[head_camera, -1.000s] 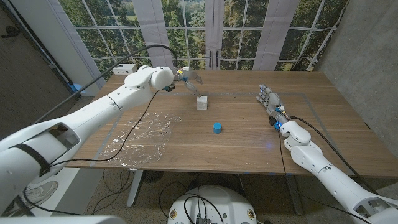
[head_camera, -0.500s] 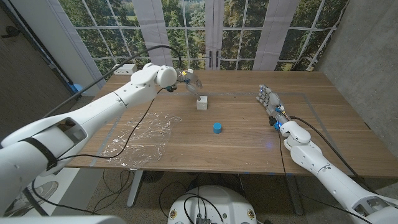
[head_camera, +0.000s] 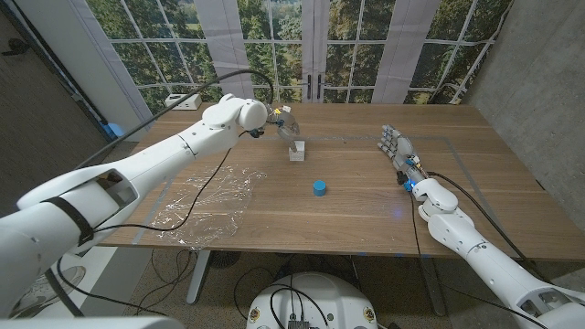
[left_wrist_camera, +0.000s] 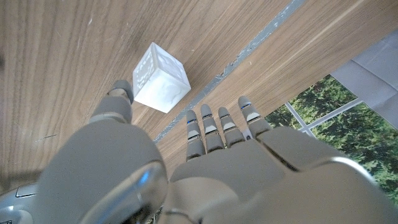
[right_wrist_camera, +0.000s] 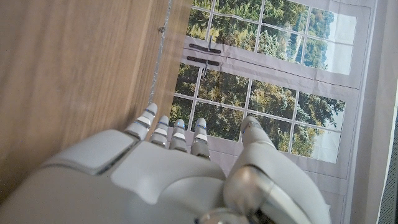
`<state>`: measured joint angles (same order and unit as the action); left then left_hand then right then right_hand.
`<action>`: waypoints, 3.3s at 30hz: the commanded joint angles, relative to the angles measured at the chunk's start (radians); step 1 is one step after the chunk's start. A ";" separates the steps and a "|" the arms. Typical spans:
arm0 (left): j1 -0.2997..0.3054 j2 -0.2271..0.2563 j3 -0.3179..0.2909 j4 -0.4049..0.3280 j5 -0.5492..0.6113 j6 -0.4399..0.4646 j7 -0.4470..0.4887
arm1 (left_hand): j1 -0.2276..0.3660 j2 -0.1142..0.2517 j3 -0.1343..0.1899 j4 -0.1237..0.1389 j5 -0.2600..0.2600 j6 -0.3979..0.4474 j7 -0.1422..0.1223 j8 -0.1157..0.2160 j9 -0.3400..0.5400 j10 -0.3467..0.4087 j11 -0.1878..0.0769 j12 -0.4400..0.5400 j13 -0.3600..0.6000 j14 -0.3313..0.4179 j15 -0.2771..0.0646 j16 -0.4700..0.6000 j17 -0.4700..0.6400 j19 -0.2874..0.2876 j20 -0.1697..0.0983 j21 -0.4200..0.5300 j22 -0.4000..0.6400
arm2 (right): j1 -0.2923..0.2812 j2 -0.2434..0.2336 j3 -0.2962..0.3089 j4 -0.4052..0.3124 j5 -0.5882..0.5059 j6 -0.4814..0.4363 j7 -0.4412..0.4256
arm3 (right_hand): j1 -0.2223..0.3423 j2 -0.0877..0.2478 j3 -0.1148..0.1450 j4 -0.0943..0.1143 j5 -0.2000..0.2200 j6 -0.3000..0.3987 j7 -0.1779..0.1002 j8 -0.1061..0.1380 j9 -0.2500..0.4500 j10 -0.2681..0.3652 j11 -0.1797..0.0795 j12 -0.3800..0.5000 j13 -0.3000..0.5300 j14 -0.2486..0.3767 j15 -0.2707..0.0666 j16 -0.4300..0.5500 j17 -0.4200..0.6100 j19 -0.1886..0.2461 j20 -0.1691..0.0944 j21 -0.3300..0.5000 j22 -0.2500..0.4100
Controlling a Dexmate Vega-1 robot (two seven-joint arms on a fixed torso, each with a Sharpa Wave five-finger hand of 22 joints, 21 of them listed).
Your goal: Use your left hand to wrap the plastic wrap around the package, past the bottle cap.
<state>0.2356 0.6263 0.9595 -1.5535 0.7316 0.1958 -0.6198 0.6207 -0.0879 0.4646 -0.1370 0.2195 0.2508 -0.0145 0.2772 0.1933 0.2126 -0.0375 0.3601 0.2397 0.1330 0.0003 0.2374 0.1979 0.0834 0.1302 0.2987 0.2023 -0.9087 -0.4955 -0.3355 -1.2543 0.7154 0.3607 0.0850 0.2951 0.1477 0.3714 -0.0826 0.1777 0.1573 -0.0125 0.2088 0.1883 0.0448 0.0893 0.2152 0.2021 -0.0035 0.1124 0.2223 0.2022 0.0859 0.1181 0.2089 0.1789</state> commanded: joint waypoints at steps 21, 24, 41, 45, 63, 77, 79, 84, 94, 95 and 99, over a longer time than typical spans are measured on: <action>-0.008 -0.059 0.071 0.068 0.111 0.016 0.030 | 0.026 0.014 -0.020 0.003 0.007 0.025 0.004 -0.010 0.003 0.024 -0.002 -0.002 0.011 0.016 -0.007 0.003 0.002 0.013 -0.002 0.005 0.007 | 0.026 0.016 0.002 0.068 0.018 0.002 0.037 | 0.000 0.004 0.000 -0.001 0.001 0.015 -0.002 -0.001 0.005 0.015 0.008 0.006 0.002 0.016 0.003 0.009 0.006 0.004 0.011 0.006 0.006; -0.010 -0.066 0.075 0.078 0.111 0.010 0.036 | 0.028 0.021 -0.021 0.004 0.007 0.030 0.005 -0.009 0.003 0.033 -0.006 0.001 0.012 0.024 -0.011 0.006 0.003 0.016 -0.001 0.006 0.007 | 0.031 0.017 0.000 0.078 0.018 0.001 0.042 | 0.000 0.004 0.000 -0.001 0.001 0.016 -0.003 -0.001 0.005 0.017 0.009 0.006 0.002 0.017 0.003 0.009 0.006 0.006 0.012 0.007 0.006; -0.006 -0.087 0.121 0.088 0.232 0.051 0.082 | 0.147 0.097 -0.041 -0.017 -0.012 0.248 -0.037 0.039 0.007 0.281 -0.079 0.090 0.045 0.188 -0.103 0.053 0.002 0.107 -0.038 0.043 0.009 | 0.034 0.018 0.002 0.089 0.020 -0.001 0.047 | -0.002 0.005 0.000 0.000 0.001 0.026 0.003 0.001 0.005 0.036 0.013 0.011 0.003 0.026 0.005 0.011 0.006 0.009 0.012 0.007 0.006; 0.015 -0.079 0.123 0.074 0.274 0.073 0.141 | 0.223 0.165 -0.030 -0.027 -0.029 0.385 -0.032 0.075 0.012 0.396 -0.099 0.145 0.065 0.281 -0.137 0.078 0.004 0.142 -0.041 0.060 0.009 | 0.032 0.018 0.003 0.085 0.022 -0.003 0.046 | -0.002 0.005 0.000 0.001 0.001 0.031 0.003 0.002 0.005 0.040 0.017 0.012 0.003 0.028 0.006 0.012 0.006 0.010 0.011 0.007 0.006; 0.092 -0.018 0.039 -0.040 0.271 0.095 0.226 | 0.331 0.278 0.033 -0.005 -0.036 0.581 -0.007 0.150 0.034 0.572 -0.099 0.229 0.110 0.439 -0.178 0.099 0.003 0.213 -0.050 0.107 0.011 | 0.016 -0.004 0.000 0.027 0.007 -0.014 0.027 | -0.003 0.006 0.000 0.002 0.001 0.036 0.006 0.000 0.005 0.047 0.020 0.012 0.003 0.034 0.006 0.012 0.007 0.012 0.012 0.008 0.006; 0.169 0.063 -0.047 -0.188 0.245 0.086 0.208 | 0.331 0.274 0.042 0.001 -0.038 0.584 -0.008 0.158 0.044 0.574 -0.102 0.234 0.120 0.447 -0.178 0.092 0.005 0.215 -0.049 0.111 0.011 | -0.002 -0.013 -0.003 -0.020 0.002 -0.023 0.013 | -0.002 0.006 0.001 0.001 0.002 0.039 0.007 0.000 0.006 0.055 0.023 0.013 0.003 0.035 0.007 0.011 0.006 0.013 0.012 0.008 0.006; 0.181 0.077 -0.061 -0.210 0.236 0.078 0.205 | 0.331 0.274 0.042 0.002 -0.038 0.584 -0.006 0.159 0.045 0.575 -0.103 0.235 0.122 0.447 -0.178 0.092 0.006 0.214 -0.048 0.112 0.011 | -0.004 -0.014 -0.006 -0.026 -0.002 -0.024 0.007 | -0.002 0.006 0.001 0.001 0.002 0.039 0.007 -0.001 0.006 0.055 0.022 0.012 0.003 0.035 0.007 0.011 0.006 0.013 0.013 0.008 0.006; 0.209 0.104 -0.086 -0.265 0.240 0.079 0.176 | 0.332 0.273 0.044 0.002 -0.038 0.587 -0.009 0.163 0.048 0.574 -0.103 0.235 0.125 0.448 -0.179 0.090 0.007 0.214 -0.049 0.113 0.011 | -0.005 -0.016 -0.013 -0.036 -0.004 -0.029 0.013 | -0.002 0.007 0.002 0.001 0.002 0.040 0.007 -0.001 0.006 0.057 0.021 0.012 0.003 0.036 0.008 0.011 0.006 0.013 0.014 0.008 0.006; 0.282 0.162 -0.145 -0.368 0.258 0.091 0.138 | 0.334 0.271 0.045 0.004 -0.039 0.587 -0.009 0.165 0.049 0.575 -0.101 0.238 0.131 0.449 -0.179 0.088 0.012 0.214 -0.049 0.116 0.010 | -0.025 -0.020 -0.019 -0.083 -0.017 -0.036 -0.015 | -0.001 0.006 0.002 0.000 0.002 0.041 0.007 -0.002 0.006 0.057 0.022 0.011 0.003 0.037 0.010 0.011 0.006 0.014 0.015 0.007 0.006; 0.291 0.166 -0.153 -0.378 0.258 0.094 0.137 | 0.334 0.270 0.045 0.003 -0.039 0.587 -0.009 0.165 0.049 0.576 -0.102 0.238 0.131 0.450 -0.179 0.088 0.012 0.214 -0.049 0.116 0.010 | -0.026 -0.021 -0.020 -0.087 -0.020 -0.038 -0.019 | -0.001 0.006 0.002 0.000 0.002 0.040 0.007 -0.002 0.006 0.058 0.023 0.011 0.003 0.037 0.010 0.011 0.006 0.014 0.015 0.007 0.006; 0.318 0.184 -0.176 -0.411 0.261 0.094 0.121 | 0.335 0.270 0.046 0.003 -0.040 0.587 -0.008 0.166 0.050 0.574 -0.100 0.239 0.134 0.449 -0.178 0.087 0.013 0.214 -0.049 0.117 0.010 | -0.035 -0.024 -0.023 -0.104 -0.024 -0.040 -0.026 | -0.001 0.007 0.003 0.000 0.002 0.041 0.007 -0.003 0.006 0.058 0.022 0.010 0.004 0.038 0.010 0.010 0.006 0.013 0.016 0.007 0.006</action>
<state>0.4820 0.7552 0.8440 -1.8632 0.9816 0.2830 -0.4605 0.8456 0.0744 0.4525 -0.1836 0.1777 0.6959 0.0018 0.4366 0.2397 0.7094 -0.0663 0.5895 0.3357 0.5727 -0.0535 0.3282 0.2073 0.2931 0.0823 0.4107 0.2090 -0.9244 -0.5134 -0.3505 -1.3141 0.7046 0.3276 0.0805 0.2951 0.1477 0.3714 -0.0826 0.1777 0.1857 -0.0055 0.2089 0.1882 0.0984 0.1072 0.2235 0.2019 0.0268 0.1177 0.2262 0.2071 0.0948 0.1269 0.2089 0.1840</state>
